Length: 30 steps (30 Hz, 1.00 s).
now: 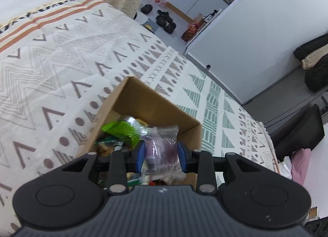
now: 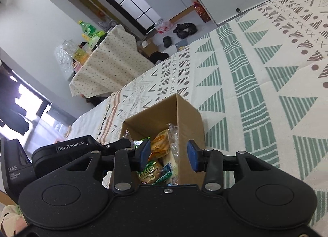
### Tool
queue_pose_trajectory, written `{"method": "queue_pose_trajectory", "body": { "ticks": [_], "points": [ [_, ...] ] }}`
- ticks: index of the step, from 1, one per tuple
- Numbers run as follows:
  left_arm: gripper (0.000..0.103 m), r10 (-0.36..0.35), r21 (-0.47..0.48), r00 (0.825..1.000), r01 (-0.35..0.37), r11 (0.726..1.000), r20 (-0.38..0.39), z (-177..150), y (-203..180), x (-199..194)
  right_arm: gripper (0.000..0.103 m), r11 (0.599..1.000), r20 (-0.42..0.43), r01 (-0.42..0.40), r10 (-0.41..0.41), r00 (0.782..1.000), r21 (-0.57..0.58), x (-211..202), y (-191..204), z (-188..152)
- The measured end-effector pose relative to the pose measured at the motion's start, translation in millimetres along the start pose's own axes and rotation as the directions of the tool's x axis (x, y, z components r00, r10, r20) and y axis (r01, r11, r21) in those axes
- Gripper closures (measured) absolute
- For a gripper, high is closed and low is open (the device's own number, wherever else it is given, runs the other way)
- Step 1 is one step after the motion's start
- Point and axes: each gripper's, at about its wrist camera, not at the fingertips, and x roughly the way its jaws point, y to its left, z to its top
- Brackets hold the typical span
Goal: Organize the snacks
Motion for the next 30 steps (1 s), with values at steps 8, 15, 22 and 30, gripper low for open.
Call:
{"method": "queue_pose_trajectory", "body": {
  "ticks": [8,15,22,30],
  "points": [
    [0.038,-0.005,0.033,1.0,0.005,0.999,-0.018,1,-5,-4,0.062,0.999,0.027,0.048,-0.048,0.998,0.015,-9,-5,-2],
    [0.019,0.087,0.069,0.996,-0.085,0.994,-0.018,-4,-6,-30,0.062,0.998,0.052,0.053,-0.054,0.997,0.015,-25,-2,-1],
    [0.011,0.146,0.133,0.989,-0.144,0.981,-0.002,-12,-17,-69,0.057,0.999,0.044,0.038,-0.037,0.998,-0.011,-44,11,1],
    [0.004,0.146,0.203,0.989,-0.151,0.967,0.036,-27,-38,-112,0.019,0.995,0.124,0.065,-0.056,0.991,-0.071,-92,31,-1]
  ]
}}
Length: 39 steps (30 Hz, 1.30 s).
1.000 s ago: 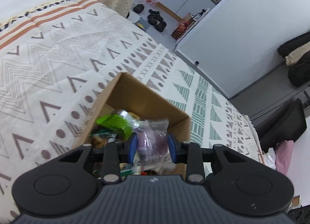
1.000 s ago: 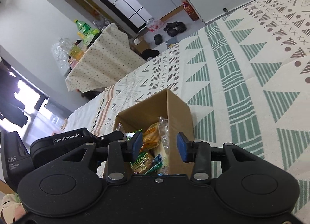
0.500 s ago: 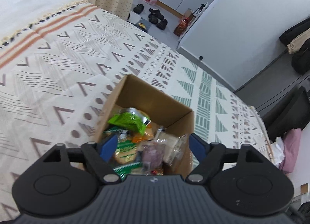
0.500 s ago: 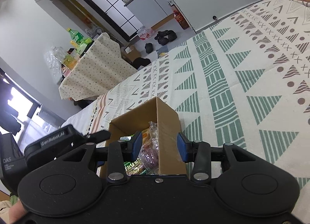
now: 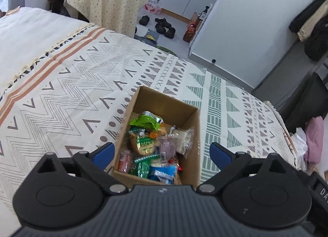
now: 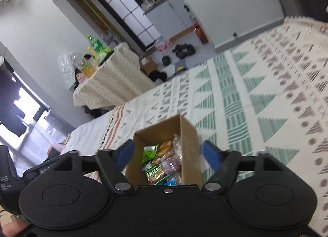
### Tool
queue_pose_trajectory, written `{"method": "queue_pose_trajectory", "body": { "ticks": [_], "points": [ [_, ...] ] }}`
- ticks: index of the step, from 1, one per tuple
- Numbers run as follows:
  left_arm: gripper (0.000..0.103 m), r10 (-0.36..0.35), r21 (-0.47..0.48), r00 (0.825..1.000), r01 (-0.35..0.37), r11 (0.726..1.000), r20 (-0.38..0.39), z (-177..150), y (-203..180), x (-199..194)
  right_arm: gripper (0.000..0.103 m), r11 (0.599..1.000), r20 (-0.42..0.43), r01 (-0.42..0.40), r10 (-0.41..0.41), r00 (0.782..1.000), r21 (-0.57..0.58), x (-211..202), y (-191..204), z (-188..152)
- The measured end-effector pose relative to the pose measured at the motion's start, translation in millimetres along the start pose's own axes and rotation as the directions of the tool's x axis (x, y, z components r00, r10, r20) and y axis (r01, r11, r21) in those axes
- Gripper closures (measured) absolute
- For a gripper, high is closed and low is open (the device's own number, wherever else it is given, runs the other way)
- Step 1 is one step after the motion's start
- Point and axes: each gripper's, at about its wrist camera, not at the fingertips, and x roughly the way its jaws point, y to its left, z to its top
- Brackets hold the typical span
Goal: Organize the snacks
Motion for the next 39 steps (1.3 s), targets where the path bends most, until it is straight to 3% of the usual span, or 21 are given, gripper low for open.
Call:
{"method": "queue_pose_trajectory", "body": {
  "ticks": [8,17,28,39],
  "points": [
    [0.0,-0.003,0.054,1.0,0.003,0.999,0.003,-15,-11,-34,0.007,0.993,0.083,0.08,-0.072,0.994,-0.091,-45,14,2],
    [0.0,0.007,0.072,0.999,-0.01,0.997,0.04,-32,-8,-71,0.001,0.989,0.108,0.081,-0.068,0.992,-0.124,-82,21,-5],
    [0.0,-0.005,0.145,0.997,-0.007,0.989,0.083,-53,-11,-115,0.001,0.977,0.117,0.125,-0.106,0.987,-0.172,-122,26,-23],
    [0.0,0.005,0.219,0.993,-0.031,0.975,0.12,-74,-9,-150,0.001,0.98,0.101,0.111,-0.094,0.99,-0.168,-157,30,-42]
  ]
}}
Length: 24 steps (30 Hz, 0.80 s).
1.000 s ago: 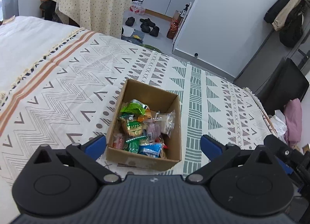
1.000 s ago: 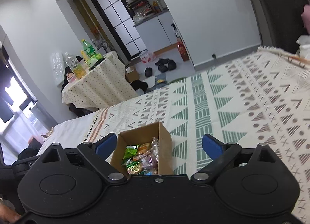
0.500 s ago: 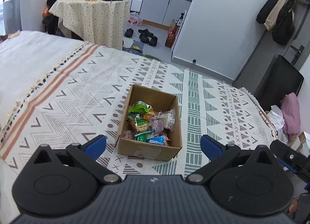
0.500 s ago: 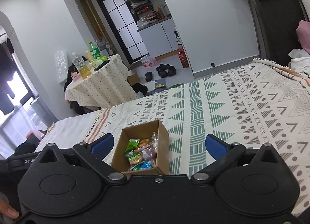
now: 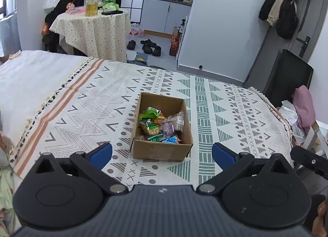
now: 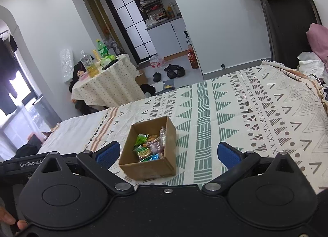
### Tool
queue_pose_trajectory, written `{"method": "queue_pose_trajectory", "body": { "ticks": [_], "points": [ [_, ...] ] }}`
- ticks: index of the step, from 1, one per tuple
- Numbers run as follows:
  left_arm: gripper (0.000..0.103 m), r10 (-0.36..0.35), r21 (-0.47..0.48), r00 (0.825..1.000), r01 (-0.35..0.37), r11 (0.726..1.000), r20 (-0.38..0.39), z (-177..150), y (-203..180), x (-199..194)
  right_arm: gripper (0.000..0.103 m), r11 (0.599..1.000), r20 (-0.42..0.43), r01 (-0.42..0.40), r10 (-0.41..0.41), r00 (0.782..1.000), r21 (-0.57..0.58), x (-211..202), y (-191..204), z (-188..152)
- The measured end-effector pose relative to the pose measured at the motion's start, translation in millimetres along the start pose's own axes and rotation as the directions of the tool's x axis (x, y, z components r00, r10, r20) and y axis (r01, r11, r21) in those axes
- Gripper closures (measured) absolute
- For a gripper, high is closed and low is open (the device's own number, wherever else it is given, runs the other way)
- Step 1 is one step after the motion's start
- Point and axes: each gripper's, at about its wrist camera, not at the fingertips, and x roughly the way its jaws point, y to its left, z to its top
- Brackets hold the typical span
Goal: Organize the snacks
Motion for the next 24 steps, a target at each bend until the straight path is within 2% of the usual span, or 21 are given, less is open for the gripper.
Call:
{"method": "queue_pose_trajectory", "body": {
  "ticks": [5,9,18,24],
  "points": [
    [0.0,-0.005,0.042,1.0,0.004,0.999,0.014,-6,-2,-15,0.001,1.0,0.009,0.001,0.0,1.0,-0.025,-18,7,-3],
    [0.0,0.02,0.083,1.0,-0.021,0.996,0.014,-11,-1,-24,0.001,0.999,0.021,0.011,-0.01,1.0,-0.038,-29,10,-5],
    [0.0,0.012,0.101,1.0,-0.013,0.995,0.01,-26,4,-37,0.001,0.996,0.018,0.047,-0.046,0.999,-0.073,-39,15,-16],
    [0.0,0.032,0.113,0.999,-0.032,0.993,0.001,-29,8,-37,0.001,0.996,0.0,0.03,-0.03,1.0,-0.081,-38,20,-21]
  ]
}}
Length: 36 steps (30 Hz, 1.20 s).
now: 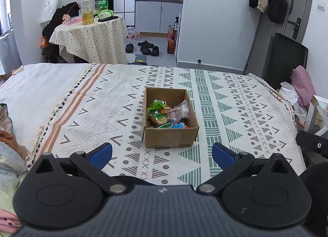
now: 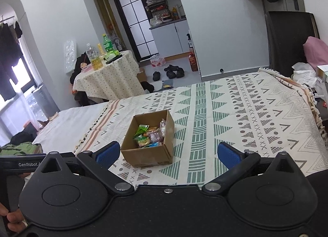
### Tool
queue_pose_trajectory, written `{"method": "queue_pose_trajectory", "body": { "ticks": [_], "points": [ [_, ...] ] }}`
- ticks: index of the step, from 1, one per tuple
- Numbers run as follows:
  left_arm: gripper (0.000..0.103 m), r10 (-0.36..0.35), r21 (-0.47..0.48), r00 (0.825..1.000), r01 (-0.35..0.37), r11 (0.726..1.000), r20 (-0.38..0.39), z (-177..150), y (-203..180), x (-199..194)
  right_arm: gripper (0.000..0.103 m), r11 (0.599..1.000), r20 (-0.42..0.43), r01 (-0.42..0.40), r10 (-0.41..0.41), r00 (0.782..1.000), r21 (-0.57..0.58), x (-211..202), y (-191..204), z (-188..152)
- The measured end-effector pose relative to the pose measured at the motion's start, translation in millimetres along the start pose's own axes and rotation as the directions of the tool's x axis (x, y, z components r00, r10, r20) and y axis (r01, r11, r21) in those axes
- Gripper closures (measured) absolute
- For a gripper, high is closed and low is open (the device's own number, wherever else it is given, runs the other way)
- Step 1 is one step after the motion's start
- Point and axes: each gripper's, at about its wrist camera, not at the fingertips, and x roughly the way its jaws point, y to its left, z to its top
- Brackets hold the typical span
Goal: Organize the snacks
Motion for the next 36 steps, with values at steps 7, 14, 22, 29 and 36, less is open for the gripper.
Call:
{"method": "queue_pose_trajectory", "body": {
  "ticks": [7,14,22,29,36],
  "points": [
    [0.0,0.0,0.006,1.0,0.0,1.0,-0.005,0,2,1,0.001,1.0,-0.019,-0.014,0.013,1.0,-0.013,3,6,-2],
    [0.0,-0.005,0.013,1.0,0.005,1.0,-0.018,0,3,3,0.001,1.0,-0.032,-0.015,0.015,0.999,-0.009,6,7,-2],
    [0.0,-0.007,0.01,1.0,0.007,1.0,-0.016,1,4,2,0.0,0.999,-0.034,-0.05,0.05,0.998,-0.01,2,12,1],
    [0.0,-0.01,0.008,1.0,0.01,1.0,-0.022,1,3,3,0.0,0.999,-0.039,-0.045,0.044,0.998,-0.016,4,13,1],
    [0.0,-0.014,0.005,1.0,0.014,1.0,-0.024,2,4,3,0.0,0.999,-0.042,-0.042,0.041,0.998,-0.017,4,11,0]
  ]
}}
